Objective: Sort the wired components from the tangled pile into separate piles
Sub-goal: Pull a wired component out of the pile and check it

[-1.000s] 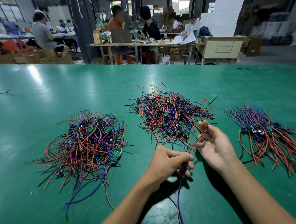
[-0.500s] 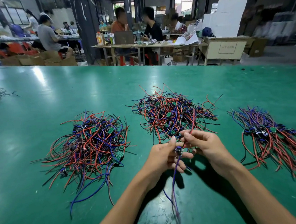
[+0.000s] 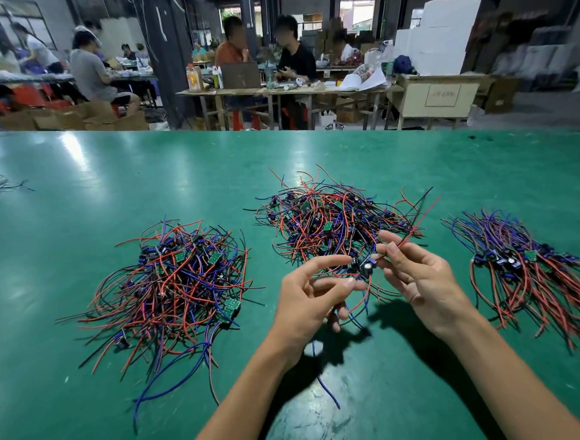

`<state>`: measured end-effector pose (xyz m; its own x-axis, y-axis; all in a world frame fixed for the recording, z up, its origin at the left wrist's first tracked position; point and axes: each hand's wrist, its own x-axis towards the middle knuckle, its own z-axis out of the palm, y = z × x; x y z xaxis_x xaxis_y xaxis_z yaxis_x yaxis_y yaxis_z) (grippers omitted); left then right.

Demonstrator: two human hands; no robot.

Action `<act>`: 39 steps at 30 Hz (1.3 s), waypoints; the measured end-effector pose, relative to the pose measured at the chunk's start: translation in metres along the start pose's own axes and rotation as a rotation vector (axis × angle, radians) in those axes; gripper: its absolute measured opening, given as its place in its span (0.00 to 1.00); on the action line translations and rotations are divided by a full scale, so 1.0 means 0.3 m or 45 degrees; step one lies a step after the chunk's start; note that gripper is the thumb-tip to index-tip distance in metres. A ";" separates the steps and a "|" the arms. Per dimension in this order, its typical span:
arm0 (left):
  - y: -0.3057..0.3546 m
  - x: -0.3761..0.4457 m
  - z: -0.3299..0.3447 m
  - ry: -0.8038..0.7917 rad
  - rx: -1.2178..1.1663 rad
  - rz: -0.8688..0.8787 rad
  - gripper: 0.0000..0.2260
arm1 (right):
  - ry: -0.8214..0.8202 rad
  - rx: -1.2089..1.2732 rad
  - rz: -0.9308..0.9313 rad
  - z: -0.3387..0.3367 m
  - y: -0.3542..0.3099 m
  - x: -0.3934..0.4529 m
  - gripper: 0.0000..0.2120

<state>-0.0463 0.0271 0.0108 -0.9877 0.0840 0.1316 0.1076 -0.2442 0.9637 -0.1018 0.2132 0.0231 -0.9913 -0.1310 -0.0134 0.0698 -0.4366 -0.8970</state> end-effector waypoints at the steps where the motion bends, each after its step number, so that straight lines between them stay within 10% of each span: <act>1: 0.001 0.000 -0.003 0.032 0.047 0.053 0.12 | -0.016 0.049 0.012 0.002 -0.002 0.000 0.14; 20: -0.068 0.015 -0.023 0.346 1.015 0.464 0.07 | 0.074 0.015 -0.109 0.016 0.007 -0.010 0.08; 30: -0.071 0.020 -0.024 0.325 0.919 0.456 0.06 | -0.088 -0.174 0.044 0.027 0.012 -0.023 0.16; 39: -0.078 0.012 -0.029 0.382 1.034 0.393 0.05 | 0.466 0.295 -0.378 -0.033 -0.112 0.024 0.05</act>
<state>-0.0533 0.0247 -0.0135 -0.8778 -0.1541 0.4536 0.3055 0.5493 0.7778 -0.1122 0.2357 0.0488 -0.9433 0.3300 0.0355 -0.2381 -0.5983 -0.7651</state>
